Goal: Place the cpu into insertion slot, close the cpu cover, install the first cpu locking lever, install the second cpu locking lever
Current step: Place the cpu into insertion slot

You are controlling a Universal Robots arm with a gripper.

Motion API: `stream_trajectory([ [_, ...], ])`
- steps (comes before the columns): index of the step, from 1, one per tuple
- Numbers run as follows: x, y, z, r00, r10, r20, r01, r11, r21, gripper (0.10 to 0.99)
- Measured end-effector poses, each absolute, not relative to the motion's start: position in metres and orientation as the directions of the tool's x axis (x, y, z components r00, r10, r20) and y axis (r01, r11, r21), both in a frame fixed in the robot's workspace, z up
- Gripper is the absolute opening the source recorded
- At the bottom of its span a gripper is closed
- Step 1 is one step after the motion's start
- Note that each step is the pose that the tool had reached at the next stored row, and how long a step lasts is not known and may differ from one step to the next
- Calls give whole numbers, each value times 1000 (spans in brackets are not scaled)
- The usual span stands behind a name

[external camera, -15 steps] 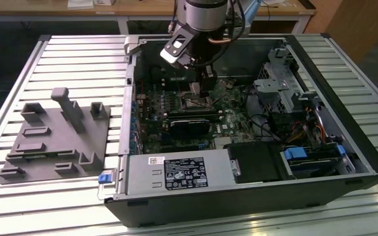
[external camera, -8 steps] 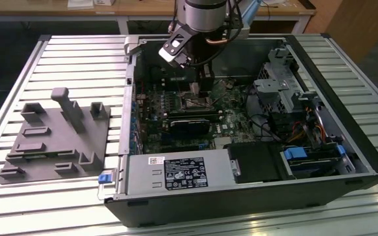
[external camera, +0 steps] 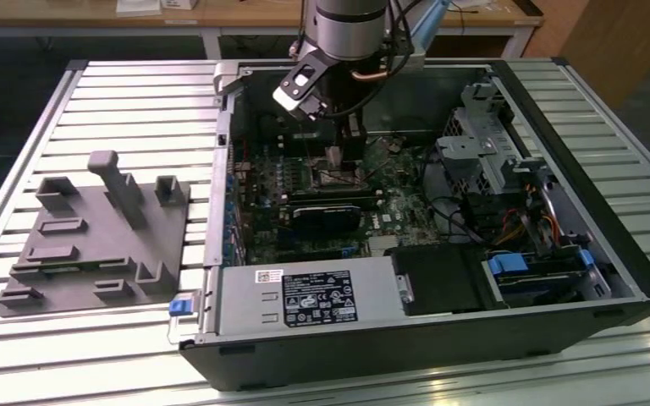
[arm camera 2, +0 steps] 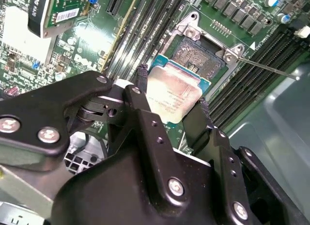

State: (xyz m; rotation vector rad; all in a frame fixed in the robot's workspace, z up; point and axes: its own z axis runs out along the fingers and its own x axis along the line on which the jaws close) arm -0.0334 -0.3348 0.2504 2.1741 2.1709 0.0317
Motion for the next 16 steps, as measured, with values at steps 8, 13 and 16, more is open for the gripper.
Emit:
stream_trajectory([
  [8,-36,-332,240,3,999,-48,997,1,81,541],
  [13,-36,-326,236,3,998,-60,997,2,82,541],
  [16,-36,-321,233,3,998,-66,997,2,82,541],
])
